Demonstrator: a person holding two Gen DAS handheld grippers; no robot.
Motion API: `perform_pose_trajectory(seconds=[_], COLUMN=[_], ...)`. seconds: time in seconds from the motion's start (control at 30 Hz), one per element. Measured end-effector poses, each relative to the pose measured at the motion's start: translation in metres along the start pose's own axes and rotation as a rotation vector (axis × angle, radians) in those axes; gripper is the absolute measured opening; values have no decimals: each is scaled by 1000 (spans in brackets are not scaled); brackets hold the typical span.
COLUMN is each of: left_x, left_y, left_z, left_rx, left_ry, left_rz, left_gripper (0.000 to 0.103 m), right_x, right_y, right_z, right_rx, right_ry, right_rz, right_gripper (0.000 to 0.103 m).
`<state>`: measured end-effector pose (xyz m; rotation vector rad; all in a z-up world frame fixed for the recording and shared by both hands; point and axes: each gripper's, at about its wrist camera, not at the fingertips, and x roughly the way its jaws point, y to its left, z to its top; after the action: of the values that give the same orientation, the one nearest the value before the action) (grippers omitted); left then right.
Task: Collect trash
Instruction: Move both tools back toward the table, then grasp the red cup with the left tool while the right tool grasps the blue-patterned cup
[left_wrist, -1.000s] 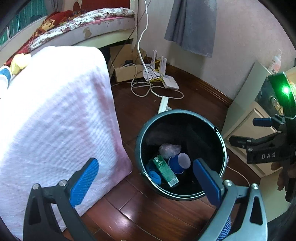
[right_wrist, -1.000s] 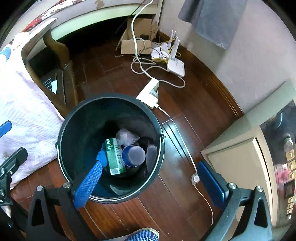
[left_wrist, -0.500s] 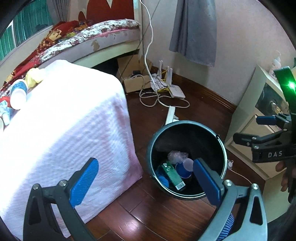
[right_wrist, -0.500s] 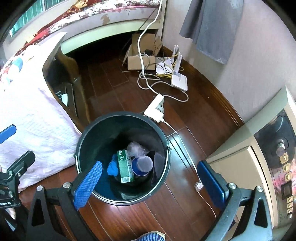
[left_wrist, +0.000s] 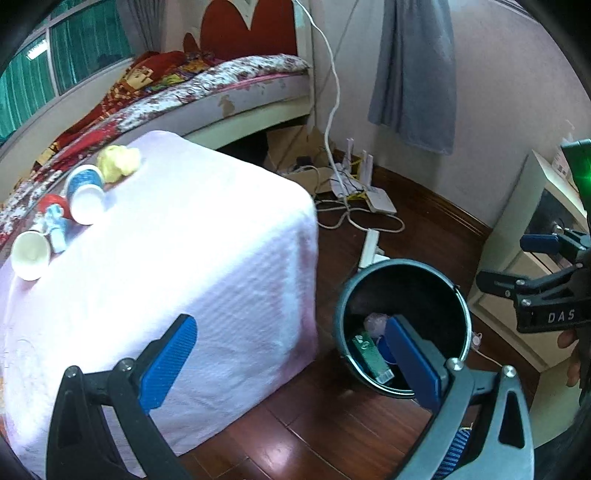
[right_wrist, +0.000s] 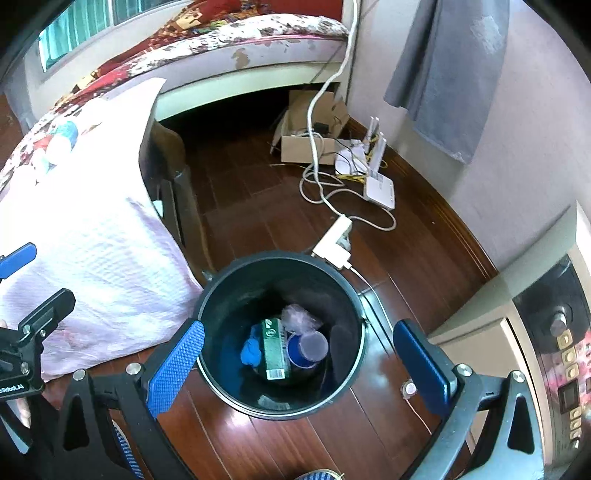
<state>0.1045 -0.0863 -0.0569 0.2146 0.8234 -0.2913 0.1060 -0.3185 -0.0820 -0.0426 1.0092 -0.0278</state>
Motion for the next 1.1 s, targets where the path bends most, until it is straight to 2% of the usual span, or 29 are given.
perform_pose_trajectory(seconds=[0.37, 0.63, 0.83, 1.03, 1.1], left_x=[-24, -40, -47, -47, -46], left_y=[57, 133, 182, 231, 247], left_z=[-3, -17, -31, -38, -40], left_rx=[-78, -196, -274, -352, -388], left_ry=[-45, -64, -66, -75, -88], left_rz=[90, 201, 279, 325, 327], left_gripper=[102, 102, 102, 102, 102], right_x=[-7, -4, -4, -1, 2], right_y=[73, 144, 196, 242, 261], right_z=[37, 62, 85, 103, 110], right_rx=[-84, -158, -196, -214, -235], right_ry=[-58, -86, -149, -242, -229], right_rz=[85, 165, 233, 277, 307], right_gripper=[103, 103, 103, 103, 103])
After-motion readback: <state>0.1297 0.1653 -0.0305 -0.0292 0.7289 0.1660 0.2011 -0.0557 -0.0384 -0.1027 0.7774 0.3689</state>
